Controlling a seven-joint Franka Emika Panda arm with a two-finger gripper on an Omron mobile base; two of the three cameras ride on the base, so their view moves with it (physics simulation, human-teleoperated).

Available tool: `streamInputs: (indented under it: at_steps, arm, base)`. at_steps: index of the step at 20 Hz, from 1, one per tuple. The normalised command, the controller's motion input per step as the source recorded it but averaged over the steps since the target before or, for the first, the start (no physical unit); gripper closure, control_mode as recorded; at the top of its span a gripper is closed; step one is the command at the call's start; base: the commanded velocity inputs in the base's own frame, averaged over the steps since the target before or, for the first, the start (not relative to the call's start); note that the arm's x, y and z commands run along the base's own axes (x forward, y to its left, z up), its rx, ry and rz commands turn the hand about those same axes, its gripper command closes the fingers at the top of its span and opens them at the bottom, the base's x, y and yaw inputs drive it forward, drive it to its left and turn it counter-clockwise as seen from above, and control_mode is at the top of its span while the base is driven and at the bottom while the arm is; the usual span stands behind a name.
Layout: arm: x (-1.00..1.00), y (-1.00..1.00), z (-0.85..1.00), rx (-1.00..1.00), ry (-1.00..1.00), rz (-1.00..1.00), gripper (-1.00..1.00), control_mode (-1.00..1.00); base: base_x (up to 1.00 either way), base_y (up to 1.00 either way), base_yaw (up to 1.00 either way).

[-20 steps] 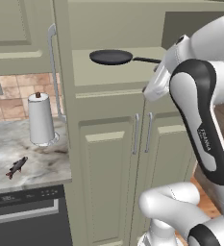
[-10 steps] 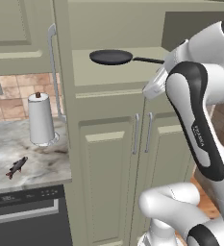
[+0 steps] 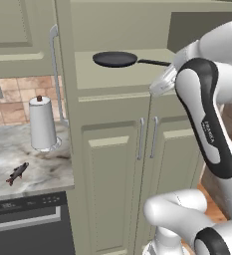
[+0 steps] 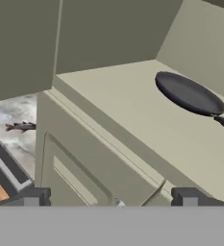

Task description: Retrieve the pan from the cabinet, then place the raw meat into the pan to avoid contamination.

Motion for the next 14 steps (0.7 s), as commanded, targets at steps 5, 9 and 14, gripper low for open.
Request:
streamInputs:
  at_steps: [5, 9, 14]
  arm:
    - [0.2, -0.05, 0.0, 0.05, 0.05, -0.02, -1.0, -1.0]
    - [0.26, -0.03, 0.0, 0.03, 0.06, -0.03, -1.0, -1.0]
    - [0.21, -0.05, 0.0, 0.02, 0.05, -0.04, -1.0, -1.0]
  base:
    - [0.0, 0.0, 0.0]
    - [0.0, 0.0, 0.0]
    - [0.0, 0.0, 0.0]
